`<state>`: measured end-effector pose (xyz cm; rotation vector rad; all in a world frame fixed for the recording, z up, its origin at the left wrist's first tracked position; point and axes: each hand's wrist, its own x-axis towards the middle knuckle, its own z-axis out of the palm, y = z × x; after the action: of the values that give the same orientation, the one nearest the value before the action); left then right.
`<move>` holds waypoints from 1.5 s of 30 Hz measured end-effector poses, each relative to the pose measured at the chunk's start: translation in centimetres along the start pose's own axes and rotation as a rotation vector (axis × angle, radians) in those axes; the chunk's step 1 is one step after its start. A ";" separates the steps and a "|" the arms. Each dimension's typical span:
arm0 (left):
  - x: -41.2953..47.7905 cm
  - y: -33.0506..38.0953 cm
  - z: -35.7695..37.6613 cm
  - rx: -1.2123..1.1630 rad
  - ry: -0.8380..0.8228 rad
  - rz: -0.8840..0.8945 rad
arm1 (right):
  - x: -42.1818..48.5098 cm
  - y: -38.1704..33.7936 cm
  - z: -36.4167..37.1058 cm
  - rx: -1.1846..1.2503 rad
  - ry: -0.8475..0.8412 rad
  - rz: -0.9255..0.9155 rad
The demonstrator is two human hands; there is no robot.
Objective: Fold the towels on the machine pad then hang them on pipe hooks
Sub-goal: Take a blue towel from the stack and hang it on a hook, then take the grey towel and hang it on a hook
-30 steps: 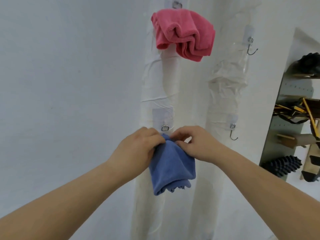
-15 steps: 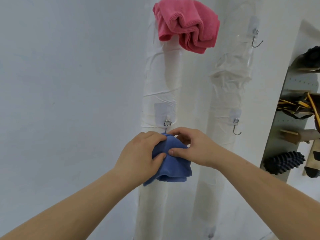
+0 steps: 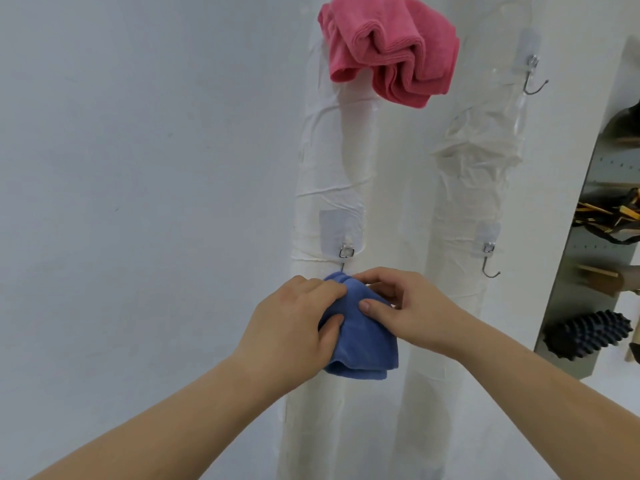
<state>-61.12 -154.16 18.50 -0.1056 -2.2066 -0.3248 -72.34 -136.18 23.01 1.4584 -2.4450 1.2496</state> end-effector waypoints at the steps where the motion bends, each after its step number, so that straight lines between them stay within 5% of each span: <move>1: 0.0 0.0 0.1 0.006 0.012 -0.005 | -0.1 0.1 0.2 -0.006 0.009 -0.007; 11: 0.4 1.0 -3.5 -0.016 -0.271 -0.110 | -0.6 -1.2 0.1 -0.226 0.052 0.023; 24: -2.0 2.0 -6.9 0.003 -0.167 -0.085 | -2.3 -5.2 -0.6 -0.353 0.220 0.041; 32: -8.7 2.8 -5.8 -0.260 -0.184 -0.132 | -9.7 -6.1 6.2 -0.226 0.508 0.049; 36: -14.0 3.4 -3.8 -0.369 -0.334 -0.162 | -15.5 -4.5 11.2 -0.204 0.574 0.253; 45: -29.0 7.4 1.0 -0.567 -0.828 -0.219 | -35.1 -5.0 20.7 -0.089 0.354 0.923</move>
<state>-42.78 -145.65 -3.52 -0.3587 -2.8688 -1.2015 -41.65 -125.35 -2.07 -0.0139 -2.8889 1.2852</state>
